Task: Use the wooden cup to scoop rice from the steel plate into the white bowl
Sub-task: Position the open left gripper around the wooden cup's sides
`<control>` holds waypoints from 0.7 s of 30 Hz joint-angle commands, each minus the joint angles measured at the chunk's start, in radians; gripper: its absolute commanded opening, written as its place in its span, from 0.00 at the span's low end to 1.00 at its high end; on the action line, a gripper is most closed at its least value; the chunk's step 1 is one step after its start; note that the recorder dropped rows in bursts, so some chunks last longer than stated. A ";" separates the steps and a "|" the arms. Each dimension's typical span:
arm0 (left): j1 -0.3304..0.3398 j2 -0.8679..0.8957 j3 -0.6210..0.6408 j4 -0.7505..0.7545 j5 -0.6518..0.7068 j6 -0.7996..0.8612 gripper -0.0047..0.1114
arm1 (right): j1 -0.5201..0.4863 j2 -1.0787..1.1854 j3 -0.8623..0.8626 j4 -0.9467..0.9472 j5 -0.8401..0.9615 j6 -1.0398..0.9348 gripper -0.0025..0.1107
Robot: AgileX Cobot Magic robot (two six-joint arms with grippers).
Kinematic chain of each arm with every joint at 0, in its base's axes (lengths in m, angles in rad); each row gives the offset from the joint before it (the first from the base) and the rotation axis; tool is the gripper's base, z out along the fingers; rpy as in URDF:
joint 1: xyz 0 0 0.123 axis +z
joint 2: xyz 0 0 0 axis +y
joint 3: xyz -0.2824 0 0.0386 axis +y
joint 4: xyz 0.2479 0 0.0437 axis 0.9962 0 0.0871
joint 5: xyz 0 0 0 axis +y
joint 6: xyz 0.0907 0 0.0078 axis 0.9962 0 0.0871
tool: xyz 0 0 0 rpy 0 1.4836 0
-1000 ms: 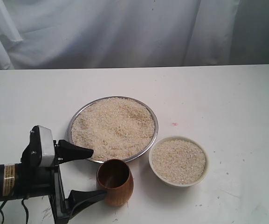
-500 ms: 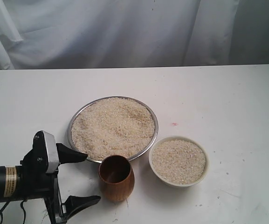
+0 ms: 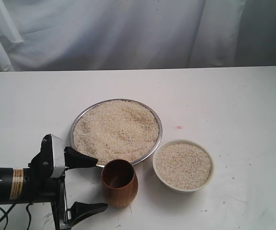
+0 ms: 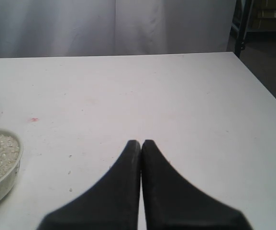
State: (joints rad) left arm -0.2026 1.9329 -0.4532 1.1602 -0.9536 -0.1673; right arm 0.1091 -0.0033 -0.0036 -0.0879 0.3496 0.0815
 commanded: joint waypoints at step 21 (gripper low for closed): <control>-0.006 0.015 -0.111 0.176 -0.033 -0.123 0.84 | 0.001 0.003 0.004 0.001 -0.004 0.000 0.02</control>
State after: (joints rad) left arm -0.2026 1.9497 -0.5577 1.3075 -0.9832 -0.2716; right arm 0.1091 -0.0033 -0.0036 -0.0879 0.3496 0.0815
